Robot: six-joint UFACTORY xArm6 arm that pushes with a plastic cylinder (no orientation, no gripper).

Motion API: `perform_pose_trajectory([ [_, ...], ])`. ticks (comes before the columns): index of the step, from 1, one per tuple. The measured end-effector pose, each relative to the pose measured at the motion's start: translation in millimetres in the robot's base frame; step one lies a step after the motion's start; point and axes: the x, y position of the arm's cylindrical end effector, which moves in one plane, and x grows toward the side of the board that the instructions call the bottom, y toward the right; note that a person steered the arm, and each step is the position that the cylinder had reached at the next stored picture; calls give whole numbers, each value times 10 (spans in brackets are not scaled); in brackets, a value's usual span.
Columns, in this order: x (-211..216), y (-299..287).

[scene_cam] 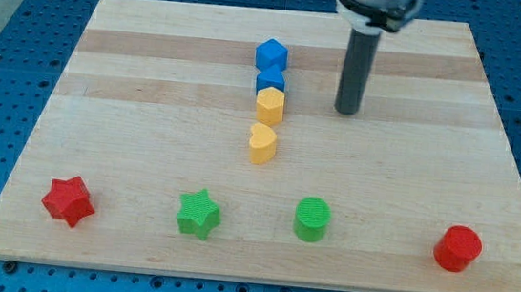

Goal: Slide the yellow hexagon towards center left

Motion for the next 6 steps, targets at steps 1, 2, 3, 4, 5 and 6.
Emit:
perform_pose_trajectory([
  [1, 45, -680],
  [2, 12, -1648],
  [3, -43, -2502],
  [4, -111, -2084],
  [5, -419, -2084],
  [6, -448, -2619],
])
